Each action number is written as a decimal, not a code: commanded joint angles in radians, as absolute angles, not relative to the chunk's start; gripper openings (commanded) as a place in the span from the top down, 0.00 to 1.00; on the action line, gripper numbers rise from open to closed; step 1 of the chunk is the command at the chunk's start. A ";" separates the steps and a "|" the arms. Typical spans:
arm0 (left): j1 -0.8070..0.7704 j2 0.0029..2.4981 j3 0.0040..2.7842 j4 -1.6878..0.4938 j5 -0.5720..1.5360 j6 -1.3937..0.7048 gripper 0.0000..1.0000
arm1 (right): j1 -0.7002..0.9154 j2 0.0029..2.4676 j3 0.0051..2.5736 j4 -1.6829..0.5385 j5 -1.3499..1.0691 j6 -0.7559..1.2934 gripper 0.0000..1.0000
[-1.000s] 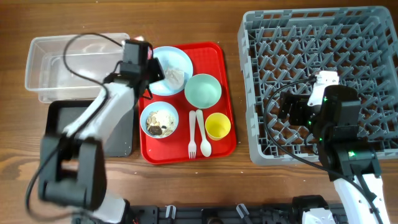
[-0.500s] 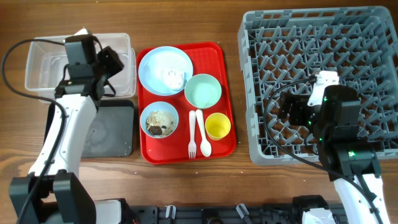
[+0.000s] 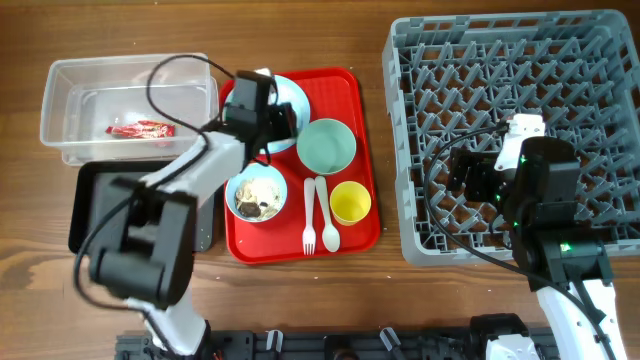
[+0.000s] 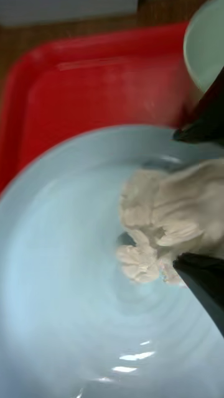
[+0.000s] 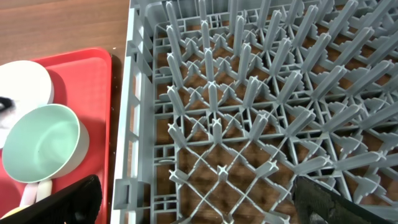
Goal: Sort waste into correct bins and load items into the dishwasher rack
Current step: 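Grasp the white tissue with the left gripper and drop it in the container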
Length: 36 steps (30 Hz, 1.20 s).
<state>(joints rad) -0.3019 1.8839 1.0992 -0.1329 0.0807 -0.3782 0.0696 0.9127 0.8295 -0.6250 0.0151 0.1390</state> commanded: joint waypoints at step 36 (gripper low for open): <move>0.339 1.424 0.996 -0.811 -0.072 -0.645 0.96 | 0.075 0.915 0.852 -0.645 -0.001 0.157 0.00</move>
